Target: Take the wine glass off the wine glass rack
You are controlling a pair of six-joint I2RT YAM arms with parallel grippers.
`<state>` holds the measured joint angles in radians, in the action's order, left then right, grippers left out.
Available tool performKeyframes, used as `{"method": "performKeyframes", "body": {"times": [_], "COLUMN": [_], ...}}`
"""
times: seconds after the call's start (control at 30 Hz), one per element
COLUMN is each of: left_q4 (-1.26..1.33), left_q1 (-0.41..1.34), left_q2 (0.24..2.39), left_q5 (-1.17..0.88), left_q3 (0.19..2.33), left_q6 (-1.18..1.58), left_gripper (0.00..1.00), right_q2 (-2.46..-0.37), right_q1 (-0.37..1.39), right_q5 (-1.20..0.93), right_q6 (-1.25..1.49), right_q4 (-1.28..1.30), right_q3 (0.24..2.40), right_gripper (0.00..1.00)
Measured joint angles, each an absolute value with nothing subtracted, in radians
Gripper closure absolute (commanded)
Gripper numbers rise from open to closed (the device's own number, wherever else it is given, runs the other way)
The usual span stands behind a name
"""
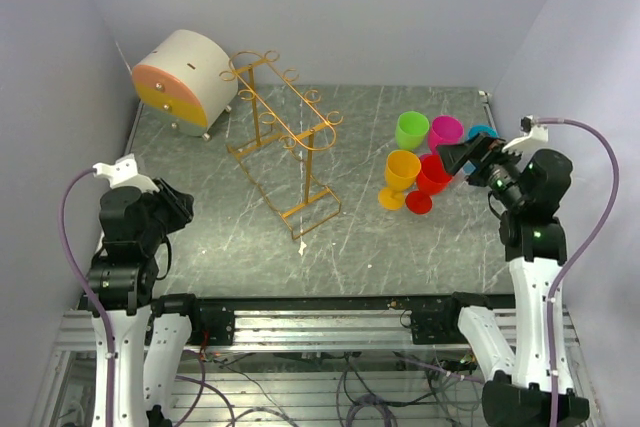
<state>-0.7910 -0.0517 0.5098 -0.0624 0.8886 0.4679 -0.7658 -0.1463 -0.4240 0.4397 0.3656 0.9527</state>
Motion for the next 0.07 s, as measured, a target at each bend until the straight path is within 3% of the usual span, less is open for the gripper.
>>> {"method": "performKeyframes", "body": {"times": [0.07], "left_q4": [-0.791], "left_q1": [-0.052], "left_q2": [0.511], "left_q5": [-0.061], "left_q3": [0.889], "left_q6": [0.469], "left_gripper": [0.63], "right_q2": [-0.759], "right_q1": [-0.146], "right_q5": [-0.440], "right_q6": [0.439], "right_q4": [0.354], "right_q3": [0.934], "right_gripper": [0.00]}}
